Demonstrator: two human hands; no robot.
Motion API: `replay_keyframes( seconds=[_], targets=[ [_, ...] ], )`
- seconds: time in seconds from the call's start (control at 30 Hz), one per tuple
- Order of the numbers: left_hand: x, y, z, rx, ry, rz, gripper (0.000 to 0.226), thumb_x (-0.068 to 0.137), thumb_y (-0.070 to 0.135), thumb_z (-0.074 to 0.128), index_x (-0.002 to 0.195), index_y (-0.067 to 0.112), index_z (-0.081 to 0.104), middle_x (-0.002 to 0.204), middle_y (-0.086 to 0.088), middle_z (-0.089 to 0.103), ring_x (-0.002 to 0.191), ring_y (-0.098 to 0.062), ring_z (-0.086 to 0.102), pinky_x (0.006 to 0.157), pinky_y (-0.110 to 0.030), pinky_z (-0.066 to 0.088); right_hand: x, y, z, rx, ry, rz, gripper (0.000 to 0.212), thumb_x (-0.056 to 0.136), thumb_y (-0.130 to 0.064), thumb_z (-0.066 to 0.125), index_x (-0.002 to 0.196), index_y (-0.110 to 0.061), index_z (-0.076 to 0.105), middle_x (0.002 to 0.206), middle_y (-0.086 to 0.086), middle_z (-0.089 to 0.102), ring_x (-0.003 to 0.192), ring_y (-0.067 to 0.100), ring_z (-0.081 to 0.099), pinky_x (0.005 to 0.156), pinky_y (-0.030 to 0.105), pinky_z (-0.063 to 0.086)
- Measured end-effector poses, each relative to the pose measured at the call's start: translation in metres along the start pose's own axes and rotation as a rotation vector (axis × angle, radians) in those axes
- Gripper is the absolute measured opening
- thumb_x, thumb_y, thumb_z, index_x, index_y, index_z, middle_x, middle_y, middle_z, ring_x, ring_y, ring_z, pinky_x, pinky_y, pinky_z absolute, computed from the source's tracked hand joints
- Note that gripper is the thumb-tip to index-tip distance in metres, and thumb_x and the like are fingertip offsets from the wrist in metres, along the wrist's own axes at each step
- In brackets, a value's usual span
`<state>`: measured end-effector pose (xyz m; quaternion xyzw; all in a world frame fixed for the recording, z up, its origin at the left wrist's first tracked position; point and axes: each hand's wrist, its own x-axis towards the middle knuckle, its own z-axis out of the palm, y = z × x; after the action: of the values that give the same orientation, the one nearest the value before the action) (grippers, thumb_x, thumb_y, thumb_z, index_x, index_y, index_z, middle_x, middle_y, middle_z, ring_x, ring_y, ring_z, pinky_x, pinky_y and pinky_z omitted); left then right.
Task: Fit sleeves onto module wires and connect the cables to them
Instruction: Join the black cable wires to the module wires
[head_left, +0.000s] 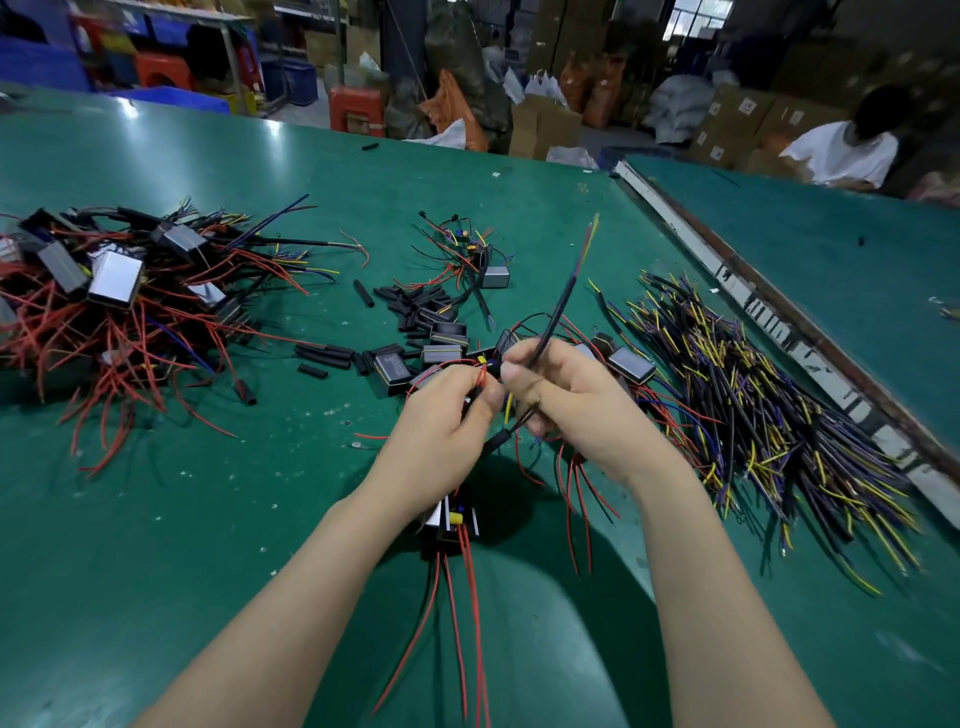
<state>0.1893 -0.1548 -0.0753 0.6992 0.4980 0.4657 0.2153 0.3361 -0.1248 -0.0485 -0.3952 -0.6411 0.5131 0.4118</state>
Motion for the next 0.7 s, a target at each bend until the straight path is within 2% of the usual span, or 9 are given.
replay_keyframes(
  seconds=[0.07,0.17,0.3,0.47,0.6,0.7],
  targets=[
    [0.001,-0.001,-0.001,-0.049,0.022,-0.058,0.022,0.097,0.019,0.049,0.076,0.017,0.050,0.066,0.011,0.044,0.063,0.002,0.042,0.059,-0.014,0.032,-0.001,0.001,-0.001,0.009,-0.061,0.007,0.015,0.094,-0.007,0.056,0.092,-0.021,0.055,0.067,-0.012,0.059,0.052,0.006,0.052,0.051,0.018,0.041],
    [0.002,-0.004,-0.003,-0.124,0.047,-0.135,0.022,0.095,0.021,0.053,0.074,0.024,0.055,0.059,0.011,0.045,0.055,-0.002,0.039,0.053,-0.018,0.029,-0.001,0.001,0.000,0.014,-0.052,-0.021,0.019,0.092,0.002,0.056,0.092,-0.018,0.054,0.068,-0.011,0.064,0.056,0.006,0.057,0.052,0.016,0.042],
    [0.003,-0.006,-0.005,-0.160,0.051,-0.154,0.013,0.091,0.022,0.060,0.078,0.025,0.062,0.062,0.012,0.052,0.057,-0.007,0.042,0.055,-0.024,0.034,0.000,0.004,0.003,-0.050,-0.005,-0.026,0.025,0.091,0.008,0.052,0.089,-0.017,0.050,0.062,-0.011,0.059,0.052,0.005,0.055,0.053,0.014,0.042],
    [0.004,-0.005,-0.008,-0.155,0.007,-0.150,0.019,0.091,0.020,0.061,0.075,0.029,0.060,0.061,0.012,0.051,0.054,-0.003,0.040,0.054,-0.019,0.032,-0.004,0.003,-0.008,-0.136,-0.100,0.023,0.015,0.081,-0.012,0.057,0.089,-0.023,0.049,0.061,-0.018,0.054,0.050,0.005,0.043,0.050,0.016,0.038],
    [0.002,-0.002,-0.008,-0.048,0.018,-0.099,0.017,0.091,0.017,0.060,0.076,0.024,0.058,0.062,0.016,0.052,0.057,0.005,0.046,0.056,-0.011,0.032,-0.003,0.002,-0.009,-0.099,-0.091,0.068,0.025,0.090,0.002,0.048,0.091,-0.022,0.052,0.059,-0.014,0.053,0.049,0.008,0.043,0.050,0.018,0.038],
    [0.003,-0.003,-0.009,0.013,0.071,-0.049,0.014,0.090,0.014,0.060,0.079,0.022,0.059,0.069,0.016,0.054,0.065,0.003,0.048,0.061,-0.011,0.034,-0.001,0.001,0.000,0.085,-0.057,0.105,0.019,0.096,-0.004,0.045,0.087,-0.019,0.051,0.069,-0.003,0.057,0.052,0.013,0.052,0.053,0.021,0.041]
  ],
)
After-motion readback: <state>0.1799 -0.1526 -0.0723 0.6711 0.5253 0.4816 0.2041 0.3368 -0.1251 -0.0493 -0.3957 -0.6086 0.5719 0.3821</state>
